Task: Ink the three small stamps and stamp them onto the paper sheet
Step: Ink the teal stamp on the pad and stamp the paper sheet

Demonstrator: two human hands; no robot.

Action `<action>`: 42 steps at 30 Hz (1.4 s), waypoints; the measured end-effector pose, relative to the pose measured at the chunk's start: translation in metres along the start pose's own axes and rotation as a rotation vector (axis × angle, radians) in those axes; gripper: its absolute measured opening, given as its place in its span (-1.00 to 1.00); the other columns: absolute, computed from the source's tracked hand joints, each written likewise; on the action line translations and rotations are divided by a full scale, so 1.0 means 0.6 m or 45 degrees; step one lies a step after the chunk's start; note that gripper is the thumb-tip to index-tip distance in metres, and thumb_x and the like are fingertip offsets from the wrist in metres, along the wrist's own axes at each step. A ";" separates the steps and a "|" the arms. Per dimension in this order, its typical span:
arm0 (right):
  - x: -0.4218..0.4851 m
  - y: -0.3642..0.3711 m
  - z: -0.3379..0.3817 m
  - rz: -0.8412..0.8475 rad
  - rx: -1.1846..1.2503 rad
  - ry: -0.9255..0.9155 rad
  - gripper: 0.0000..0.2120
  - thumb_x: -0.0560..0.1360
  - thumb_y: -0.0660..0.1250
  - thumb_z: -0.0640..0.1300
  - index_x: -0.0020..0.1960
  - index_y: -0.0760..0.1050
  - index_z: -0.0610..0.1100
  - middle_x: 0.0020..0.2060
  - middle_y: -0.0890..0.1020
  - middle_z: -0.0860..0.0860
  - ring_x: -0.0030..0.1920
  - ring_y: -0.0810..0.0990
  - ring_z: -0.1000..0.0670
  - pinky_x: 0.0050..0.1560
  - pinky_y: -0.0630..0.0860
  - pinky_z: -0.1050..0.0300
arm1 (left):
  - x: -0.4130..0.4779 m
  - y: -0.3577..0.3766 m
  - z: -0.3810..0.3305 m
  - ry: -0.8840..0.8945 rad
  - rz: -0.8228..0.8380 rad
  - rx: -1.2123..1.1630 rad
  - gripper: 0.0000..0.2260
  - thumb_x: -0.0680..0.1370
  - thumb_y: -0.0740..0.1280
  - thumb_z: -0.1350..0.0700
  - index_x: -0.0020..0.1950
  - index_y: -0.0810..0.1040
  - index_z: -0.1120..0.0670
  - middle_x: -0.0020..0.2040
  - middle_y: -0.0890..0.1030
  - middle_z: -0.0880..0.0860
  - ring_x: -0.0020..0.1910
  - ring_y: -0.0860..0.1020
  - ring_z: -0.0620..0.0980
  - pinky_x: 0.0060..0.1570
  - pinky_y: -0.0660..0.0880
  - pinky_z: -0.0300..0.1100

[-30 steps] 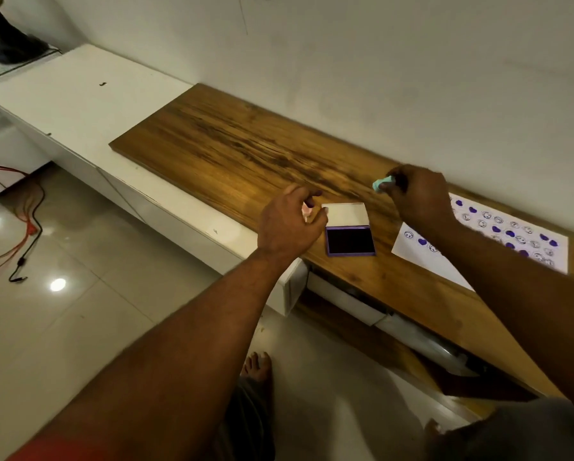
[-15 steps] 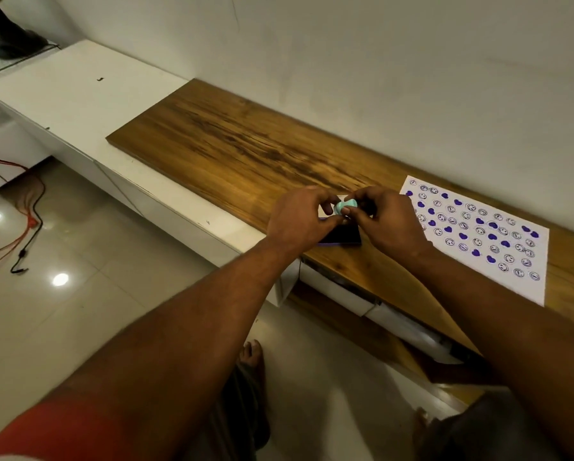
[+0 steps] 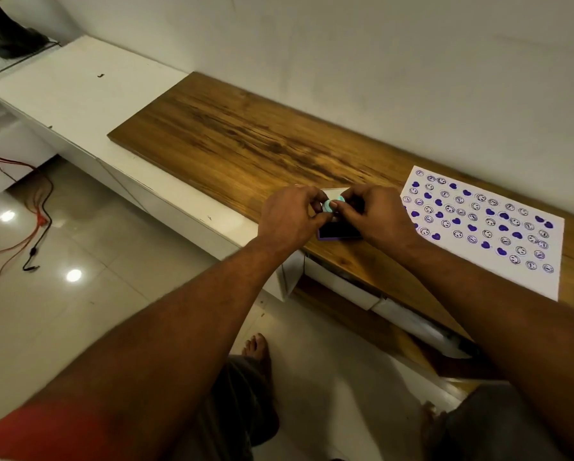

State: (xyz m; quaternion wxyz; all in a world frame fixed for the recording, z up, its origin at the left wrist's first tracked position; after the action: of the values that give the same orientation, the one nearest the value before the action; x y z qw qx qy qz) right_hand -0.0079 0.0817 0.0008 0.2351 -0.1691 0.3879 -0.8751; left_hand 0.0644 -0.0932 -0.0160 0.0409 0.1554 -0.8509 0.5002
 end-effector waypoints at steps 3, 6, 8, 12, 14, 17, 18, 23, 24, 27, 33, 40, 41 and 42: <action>-0.001 0.004 0.003 0.024 -0.015 -0.043 -0.70 0.60 0.38 0.12 0.14 0.66 -0.10 -0.07 0.73 0.00 -0.15 0.65 0.08 -0.23 0.39 0.39 | -0.005 -0.005 0.003 -0.011 0.002 -0.004 -0.72 0.51 0.52 -0.14 0.16 0.70 -0.06 -0.06 0.68 -0.14 -0.08 0.56 -0.16 -0.19 0.40 -0.24; -0.004 0.010 0.006 0.010 0.000 -0.079 -0.74 0.60 0.39 0.09 0.12 0.67 -0.08 -0.12 0.68 0.09 -0.21 0.59 0.21 -0.27 0.38 0.52 | -0.009 -0.009 0.007 -0.035 -0.006 -0.032 -0.72 0.51 0.53 -0.13 0.16 0.71 -0.05 -0.06 0.68 -0.13 -0.10 0.55 -0.17 -0.22 0.37 -0.28; -0.007 0.015 0.009 0.004 0.028 -0.104 -0.77 0.60 0.40 0.06 0.11 0.67 -0.08 -0.14 0.65 0.11 -0.21 0.57 0.25 -0.23 0.37 0.58 | -0.011 -0.012 0.010 -0.045 -0.006 -0.034 -0.71 0.50 0.54 -0.14 0.16 0.71 -0.05 -0.06 0.69 -0.13 -0.10 0.58 -0.16 -0.20 0.41 -0.28; -0.007 0.023 0.010 0.031 0.120 -0.099 -0.80 0.60 0.40 0.06 0.08 0.67 -0.05 -0.17 0.67 0.12 -0.21 0.63 0.22 -0.26 0.45 0.44 | -0.017 -0.018 0.015 -0.058 0.017 -0.042 -0.71 0.51 0.53 -0.14 0.16 0.71 -0.04 -0.07 0.70 -0.10 -0.10 0.62 -0.12 -0.11 0.58 -0.15; -0.007 0.027 0.009 0.044 0.139 -0.105 -0.79 0.60 0.40 0.06 0.07 0.68 -0.05 -0.19 0.68 0.14 -0.16 0.64 0.24 -0.25 0.46 0.48 | -0.020 -0.018 0.019 -0.057 0.031 -0.046 -0.72 0.51 0.54 -0.14 0.14 0.71 -0.04 -0.08 0.70 -0.10 -0.12 0.62 -0.13 -0.13 0.59 -0.14; -0.010 0.035 0.007 0.102 0.158 -0.107 -0.78 0.61 0.39 0.07 0.07 0.68 -0.06 -0.21 0.69 0.17 -0.18 0.66 0.27 -0.25 0.45 0.49 | -0.022 -0.015 0.026 -0.075 0.066 -0.036 -0.71 0.49 0.55 -0.15 0.13 0.71 -0.06 -0.09 0.70 -0.12 -0.15 0.61 -0.16 -0.17 0.55 -0.20; -0.011 0.038 0.006 0.124 0.157 -0.108 -0.77 0.61 0.38 0.07 0.08 0.67 -0.07 -0.20 0.70 0.16 -0.19 0.67 0.25 -0.24 0.46 0.47 | -0.022 -0.013 0.028 -0.083 0.088 -0.031 -0.70 0.49 0.55 -0.16 0.14 0.71 -0.06 -0.08 0.70 -0.12 -0.14 0.60 -0.17 -0.16 0.55 -0.21; -0.009 0.038 0.004 0.154 0.097 -0.188 -0.79 0.61 0.38 0.03 0.11 0.68 -0.08 -0.15 0.71 0.06 -0.18 0.65 0.12 -0.18 0.54 0.22 | -0.022 -0.005 0.037 -0.090 0.170 0.002 -0.70 0.51 0.53 -0.15 0.18 0.70 -0.07 -0.05 0.70 -0.11 -0.12 0.60 -0.15 -0.07 0.63 -0.07; -0.007 0.037 0.004 0.149 0.093 -0.202 -0.80 0.61 0.39 0.01 0.11 0.68 -0.07 -0.14 0.71 0.07 -0.18 0.65 0.13 -0.19 0.53 0.22 | -0.021 -0.005 0.039 -0.090 0.167 0.002 -0.70 0.51 0.53 -0.15 0.19 0.70 -0.07 -0.05 0.70 -0.11 -0.12 0.60 -0.15 -0.07 0.63 -0.06; -0.002 0.032 0.003 0.090 0.067 -0.235 -0.83 0.57 0.43 -0.03 0.11 0.68 -0.06 -0.15 0.70 0.07 -0.18 0.64 0.12 -0.20 0.59 0.15 | -0.022 -0.006 0.044 -0.098 0.159 -0.018 -0.66 0.48 0.54 -0.20 0.18 0.71 -0.08 -0.08 0.70 -0.13 -0.14 0.61 -0.16 -0.13 0.61 -0.10; 0.006 0.020 -0.018 0.025 0.018 -0.175 -0.73 0.53 0.46 0.01 0.19 0.66 -0.05 -0.05 0.70 0.09 -0.15 0.62 0.18 -0.22 0.48 0.36 | -0.030 0.003 0.062 -0.114 0.178 0.075 -0.65 0.49 0.53 -0.22 0.19 0.70 -0.08 -0.17 0.62 -0.16 -0.25 0.53 -0.20 -0.30 0.42 -0.25; 0.007 0.013 -0.032 0.042 -0.023 -0.149 -0.71 0.52 0.47 0.03 0.18 0.67 -0.06 -0.12 0.64 0.13 -0.24 0.54 0.27 -0.32 0.37 0.48 | -0.033 0.014 0.077 -0.208 0.161 0.060 -0.60 0.50 0.50 -0.25 0.26 0.67 -0.12 -0.22 0.57 -0.18 -0.17 0.55 -0.14 -0.18 0.48 -0.17; 0.007 0.012 -0.033 0.045 -0.020 -0.142 -0.71 0.52 0.47 0.04 0.18 0.67 -0.07 -0.12 0.64 0.13 -0.24 0.55 0.26 -0.32 0.37 0.45 | -0.033 0.016 0.077 -0.213 0.160 0.058 -0.59 0.50 0.50 -0.26 0.27 0.67 -0.12 -0.22 0.57 -0.18 -0.16 0.56 -0.13 -0.18 0.49 -0.17; 0.007 0.010 -0.034 0.047 -0.014 -0.138 -0.70 0.51 0.47 0.04 0.18 0.67 -0.07 -0.12 0.64 0.13 -0.23 0.56 0.25 -0.30 0.36 0.42 | -0.034 0.017 0.078 -0.219 0.159 0.056 -0.59 0.50 0.49 -0.26 0.28 0.67 -0.12 -0.22 0.57 -0.17 -0.16 0.57 -0.12 -0.18 0.50 -0.17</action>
State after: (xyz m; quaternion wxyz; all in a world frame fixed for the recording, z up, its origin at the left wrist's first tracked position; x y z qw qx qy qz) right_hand -0.0193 0.0878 -0.0165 0.2709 -0.2105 0.3825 -0.8579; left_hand 0.0845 -0.1244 -0.0525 -0.0669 0.1454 -0.8481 0.5051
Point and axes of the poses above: each hand's wrist, its own x-axis towards the middle knuckle, its own y-axis out of the palm, z = x × y, the point moved 1 cm from there along x, towards the middle knuckle
